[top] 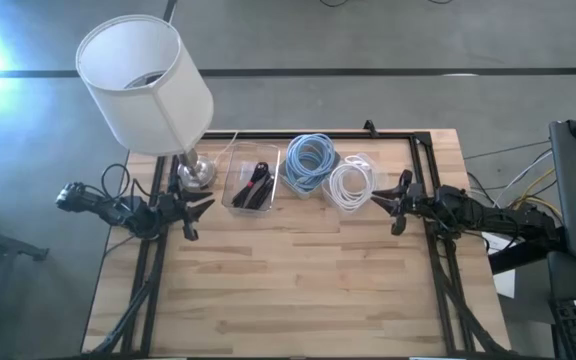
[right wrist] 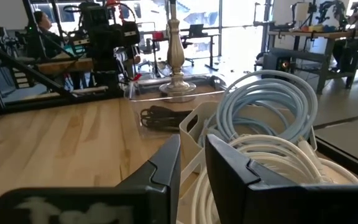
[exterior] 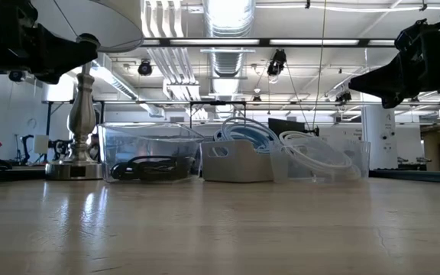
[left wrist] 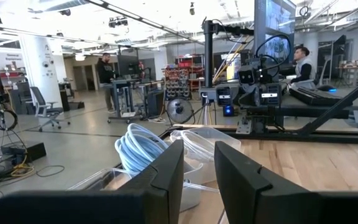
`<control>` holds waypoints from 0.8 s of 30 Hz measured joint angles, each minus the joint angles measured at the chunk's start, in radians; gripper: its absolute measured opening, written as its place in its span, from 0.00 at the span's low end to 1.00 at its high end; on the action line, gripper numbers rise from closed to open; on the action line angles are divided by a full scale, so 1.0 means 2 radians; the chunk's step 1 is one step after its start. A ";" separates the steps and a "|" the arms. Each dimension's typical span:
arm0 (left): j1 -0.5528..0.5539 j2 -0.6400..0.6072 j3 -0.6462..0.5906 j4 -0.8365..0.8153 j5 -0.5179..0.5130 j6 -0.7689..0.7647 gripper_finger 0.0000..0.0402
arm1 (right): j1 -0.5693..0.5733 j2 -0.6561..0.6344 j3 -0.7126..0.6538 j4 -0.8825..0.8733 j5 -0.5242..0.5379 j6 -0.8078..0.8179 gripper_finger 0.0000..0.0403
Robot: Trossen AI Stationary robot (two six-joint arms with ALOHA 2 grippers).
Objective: Sort HDMI cables
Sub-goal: Return to Home Position
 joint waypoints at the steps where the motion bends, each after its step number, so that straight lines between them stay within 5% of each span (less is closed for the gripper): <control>1: 0.000 0.000 0.000 0.000 0.000 0.000 0.23 | 0.000 0.000 0.000 0.000 0.000 0.000 0.17; 24: 0.000 0.000 0.000 -0.002 0.000 0.000 0.23 | 0.000 0.000 0.000 0.000 0.000 0.000 0.21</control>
